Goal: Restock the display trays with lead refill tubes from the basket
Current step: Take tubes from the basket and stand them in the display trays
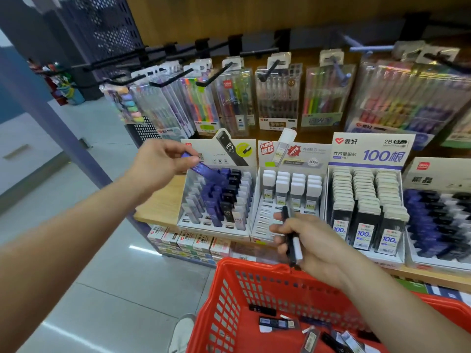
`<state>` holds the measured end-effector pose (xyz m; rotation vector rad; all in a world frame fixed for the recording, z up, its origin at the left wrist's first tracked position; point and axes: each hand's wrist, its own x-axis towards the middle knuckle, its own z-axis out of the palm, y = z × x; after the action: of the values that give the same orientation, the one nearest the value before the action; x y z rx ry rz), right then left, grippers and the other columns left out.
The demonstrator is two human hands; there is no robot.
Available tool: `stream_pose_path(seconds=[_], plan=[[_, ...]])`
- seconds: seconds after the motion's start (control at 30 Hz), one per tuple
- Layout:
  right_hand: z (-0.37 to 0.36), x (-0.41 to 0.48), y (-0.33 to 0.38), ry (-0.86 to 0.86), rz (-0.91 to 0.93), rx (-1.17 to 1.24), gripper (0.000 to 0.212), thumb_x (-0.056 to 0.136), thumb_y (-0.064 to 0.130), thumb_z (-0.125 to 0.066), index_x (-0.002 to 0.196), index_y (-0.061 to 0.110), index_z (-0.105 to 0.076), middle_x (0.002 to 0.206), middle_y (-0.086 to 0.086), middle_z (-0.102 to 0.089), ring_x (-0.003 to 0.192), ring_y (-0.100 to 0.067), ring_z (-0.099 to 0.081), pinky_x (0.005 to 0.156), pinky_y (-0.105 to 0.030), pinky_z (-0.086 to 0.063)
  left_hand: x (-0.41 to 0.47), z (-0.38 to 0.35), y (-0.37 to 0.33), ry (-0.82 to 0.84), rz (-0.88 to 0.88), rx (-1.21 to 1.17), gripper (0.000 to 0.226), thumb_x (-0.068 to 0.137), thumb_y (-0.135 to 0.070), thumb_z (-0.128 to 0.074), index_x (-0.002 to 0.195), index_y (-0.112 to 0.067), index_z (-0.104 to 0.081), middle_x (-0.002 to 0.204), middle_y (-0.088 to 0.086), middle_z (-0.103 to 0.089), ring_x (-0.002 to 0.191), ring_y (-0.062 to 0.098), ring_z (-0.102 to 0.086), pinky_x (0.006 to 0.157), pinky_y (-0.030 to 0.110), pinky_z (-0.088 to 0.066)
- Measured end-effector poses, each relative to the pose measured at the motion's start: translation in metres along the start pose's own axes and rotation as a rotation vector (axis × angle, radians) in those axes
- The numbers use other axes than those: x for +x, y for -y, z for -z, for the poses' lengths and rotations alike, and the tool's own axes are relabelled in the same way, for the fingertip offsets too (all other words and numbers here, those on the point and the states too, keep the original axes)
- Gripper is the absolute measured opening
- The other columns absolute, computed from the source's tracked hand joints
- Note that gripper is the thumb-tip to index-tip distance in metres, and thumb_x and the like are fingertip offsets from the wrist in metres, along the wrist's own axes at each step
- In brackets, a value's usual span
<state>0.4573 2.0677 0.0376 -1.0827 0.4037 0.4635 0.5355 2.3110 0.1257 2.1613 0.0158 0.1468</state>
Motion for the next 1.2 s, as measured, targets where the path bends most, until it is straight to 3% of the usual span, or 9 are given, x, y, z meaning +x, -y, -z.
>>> stream_pose_path(seconds=[0.1,0.2,0.27,0.37,0.47,0.53,0.77,1.03,1.2], plan=[[-0.004,0.002,0.002,0.044,0.005,0.117,0.022,0.095,-0.009,-0.048,0.115,-0.010,-0.056,0.086,-0.023,-0.070,0.063,-0.026,-0.065,0.055,-0.030,-0.058,0.011,0.023,0.014,-0.088,-0.016,0.108,0.013,0.080,-0.006,-0.074,0.081,-0.018,-0.069,0.073,0.005,-0.065,0.058,0.009,-0.051,0.051,0.010,-0.040],[-0.010,0.002,0.004,0.102,-0.019,0.139,0.028,0.100,0.006,-0.048,0.128,-0.002,-0.048,0.101,-0.020,-0.074,0.076,-0.033,-0.074,0.058,-0.039,-0.061,0.018,0.038,0.025,-0.128,-0.006,0.175,0.012,0.078,-0.008,-0.076,0.086,-0.015,-0.070,0.071,0.003,-0.065,0.052,0.001,-0.053,0.048,0.005,-0.038],[-0.013,0.003,0.005,0.099,-0.010,0.117,0.028,0.101,0.012,-0.049,0.128,0.003,-0.047,0.100,-0.017,-0.075,0.069,-0.029,-0.073,0.053,-0.034,-0.059,0.019,0.043,0.025,-0.101,-0.021,0.200,0.012,0.078,-0.010,-0.076,0.090,-0.013,-0.072,0.069,0.001,-0.065,0.048,-0.003,-0.054,0.048,0.003,-0.040],[-0.018,0.004,0.008,0.074,0.014,0.082,0.016,0.099,0.013,-0.051,0.109,0.004,-0.060,0.083,-0.014,-0.074,0.052,-0.022,-0.065,0.046,-0.028,-0.054,0.015,0.038,0.021,0.065,-0.084,0.238,0.012,0.080,-0.006,-0.073,0.091,-0.011,-0.073,0.068,0.000,-0.067,0.051,-0.004,-0.057,0.054,0.005,-0.045],[-0.021,0.008,0.007,0.066,0.004,0.087,0.017,0.097,0.012,-0.054,0.098,0.002,-0.067,0.073,-0.012,-0.064,0.049,-0.020,-0.058,0.043,-0.026,-0.051,0.012,0.024,0.030,0.202,-0.154,0.431,0.016,0.084,-0.008,-0.070,0.098,-0.011,-0.075,0.077,-0.004,-0.069,0.065,0.000,-0.063,0.073,0.018,-0.053],[-0.022,0.010,0.005,0.063,0.003,0.082,0.018,0.097,0.012,-0.053,0.100,0.002,-0.068,0.072,-0.010,-0.061,0.050,-0.019,-0.057,0.043,-0.026,-0.050,0.009,0.014,0.038,0.222,-0.211,0.538,0.017,0.085,-0.012,-0.070,0.101,-0.013,-0.075,0.083,-0.005,-0.070,0.075,0.006,-0.062,0.082,0.022,-0.049],[-0.025,0.012,0.001,0.069,-0.023,0.127,0.020,0.098,0.005,-0.048,0.105,-0.001,-0.066,0.072,-0.011,-0.058,0.051,-0.020,-0.056,0.045,-0.027,-0.052,0.000,-0.008,0.063,0.285,-0.283,0.711,0.022,0.090,-0.024,-0.064,0.111,-0.021,-0.072,0.106,-0.004,-0.072,0.099,0.013,-0.061,0.084,0.015,-0.038],[-0.027,0.008,-0.001,0.068,-0.042,0.140,0.019,0.096,0.003,-0.050,0.108,-0.002,-0.064,0.072,-0.013,-0.060,0.050,-0.021,-0.058,0.046,-0.029,-0.053,-0.001,-0.021,0.071,0.294,-0.240,0.654,0.025,0.091,-0.021,-0.064,0.114,-0.017,-0.070,0.113,-0.001,-0.070,0.095,0.009,-0.057,0.074,0.008,-0.031],[-0.026,0.005,0.000,0.070,-0.037,0.134,0.019,0.094,0.003,-0.054,0.111,-0.005,-0.059,0.072,-0.014,-0.063,0.054,-0.023,-0.063,0.048,-0.032,-0.055,0.002,-0.023,0.075,0.344,-0.311,0.731,0.025,0.093,-0.018,-0.060,0.115,-0.013,-0.069,0.109,0.005,-0.070,0.103,0.021,-0.061,0.087,0.019,-0.040]])
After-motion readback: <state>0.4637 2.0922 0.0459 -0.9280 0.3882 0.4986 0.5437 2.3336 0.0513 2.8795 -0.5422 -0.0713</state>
